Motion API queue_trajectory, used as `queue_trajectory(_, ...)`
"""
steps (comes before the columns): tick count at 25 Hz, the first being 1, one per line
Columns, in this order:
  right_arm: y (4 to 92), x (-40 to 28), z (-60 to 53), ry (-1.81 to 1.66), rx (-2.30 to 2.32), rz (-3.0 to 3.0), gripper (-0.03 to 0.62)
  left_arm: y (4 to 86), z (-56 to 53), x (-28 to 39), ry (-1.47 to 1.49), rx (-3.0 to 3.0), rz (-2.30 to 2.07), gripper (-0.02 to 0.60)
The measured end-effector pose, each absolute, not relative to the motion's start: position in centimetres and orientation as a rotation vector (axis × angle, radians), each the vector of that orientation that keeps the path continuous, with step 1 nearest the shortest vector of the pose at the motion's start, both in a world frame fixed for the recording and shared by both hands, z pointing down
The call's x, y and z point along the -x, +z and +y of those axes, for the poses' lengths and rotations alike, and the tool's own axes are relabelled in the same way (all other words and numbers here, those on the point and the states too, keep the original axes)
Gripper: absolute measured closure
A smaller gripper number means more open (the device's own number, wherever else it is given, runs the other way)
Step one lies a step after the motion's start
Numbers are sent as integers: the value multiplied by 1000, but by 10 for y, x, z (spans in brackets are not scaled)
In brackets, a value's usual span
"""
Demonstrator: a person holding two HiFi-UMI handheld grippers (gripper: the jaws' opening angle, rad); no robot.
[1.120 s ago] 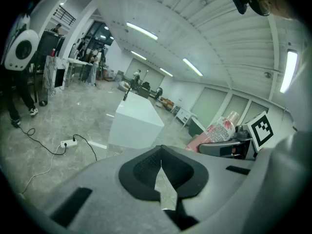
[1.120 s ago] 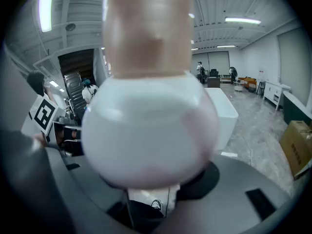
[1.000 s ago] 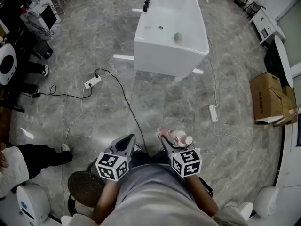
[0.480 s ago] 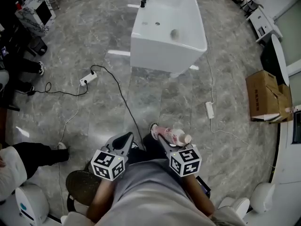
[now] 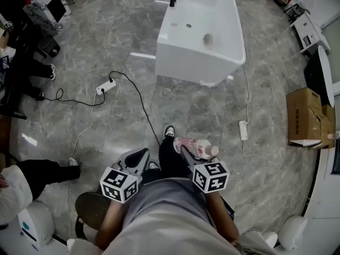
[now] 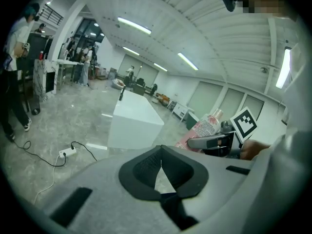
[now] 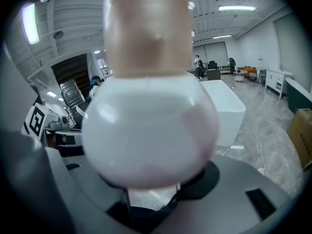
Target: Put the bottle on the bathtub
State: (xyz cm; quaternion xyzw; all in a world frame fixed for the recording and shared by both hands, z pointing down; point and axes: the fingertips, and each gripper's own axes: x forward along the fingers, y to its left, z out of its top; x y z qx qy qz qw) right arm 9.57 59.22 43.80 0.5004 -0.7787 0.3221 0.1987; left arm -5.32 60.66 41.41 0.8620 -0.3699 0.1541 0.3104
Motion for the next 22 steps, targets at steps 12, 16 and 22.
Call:
queue_trajectory(12,455,-112,469,1032,-1330,-2209,368,407,479,32,493,-2279,-1051,575)
queue_trajectory(16,460,-134,426,1058,-1338,-2191,368,407,436,11,504,-2266,-1045,575)
queue_trajectory(22,461,-164,355,1033,-1311,-2217,368,405,367,-13,494,-2237,-1096,575)
